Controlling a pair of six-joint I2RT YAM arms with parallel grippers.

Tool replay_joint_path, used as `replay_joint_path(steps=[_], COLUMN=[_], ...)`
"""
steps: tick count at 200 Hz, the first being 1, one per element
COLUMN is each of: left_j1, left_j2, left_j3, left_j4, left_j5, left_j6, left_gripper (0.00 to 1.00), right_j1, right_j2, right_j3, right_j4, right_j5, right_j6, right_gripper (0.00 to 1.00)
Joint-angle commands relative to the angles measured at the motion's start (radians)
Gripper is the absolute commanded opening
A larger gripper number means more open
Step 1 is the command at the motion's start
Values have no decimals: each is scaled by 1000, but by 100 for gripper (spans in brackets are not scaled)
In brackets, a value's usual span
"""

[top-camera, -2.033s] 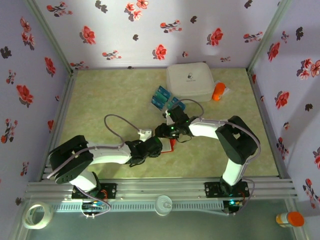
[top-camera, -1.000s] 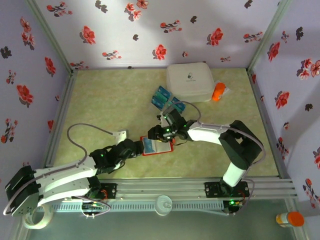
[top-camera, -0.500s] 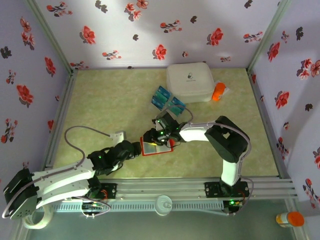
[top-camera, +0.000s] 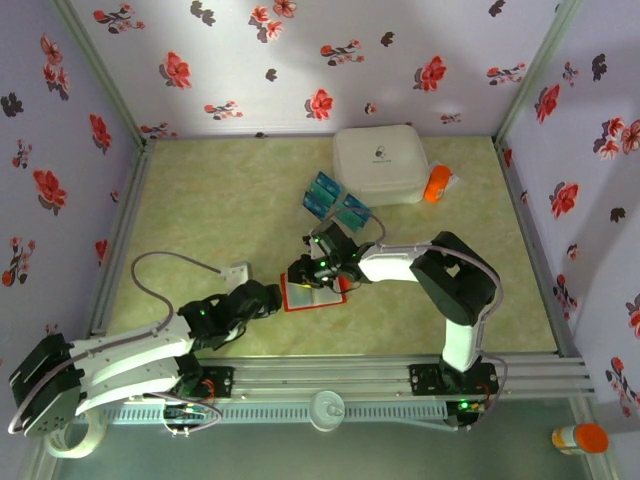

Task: Put the credit cards into the card holder

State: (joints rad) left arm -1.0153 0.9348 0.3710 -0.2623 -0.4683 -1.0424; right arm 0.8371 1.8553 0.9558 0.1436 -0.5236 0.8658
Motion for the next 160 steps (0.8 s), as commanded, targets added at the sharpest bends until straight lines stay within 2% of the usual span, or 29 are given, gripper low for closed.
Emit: replay_joint_path(steps=[1,47,160], left_j1=[9,12,14], left_j2=[21,67,284], left_j3=[-5,14,115], left_j4=[9,23,100], left_j5=[-6,8,55], left_j6=[-7,9,78], left_gripper=[87,87,88], right_j1=[-16,-25,-25], right_j2=[-14,26,83], right_j3=[10,6,-15], right_j4=[-29,-27,61], right_j5=[9,13,-2], right_j6=[-22,-34,14], right_gripper=[19,0,0])
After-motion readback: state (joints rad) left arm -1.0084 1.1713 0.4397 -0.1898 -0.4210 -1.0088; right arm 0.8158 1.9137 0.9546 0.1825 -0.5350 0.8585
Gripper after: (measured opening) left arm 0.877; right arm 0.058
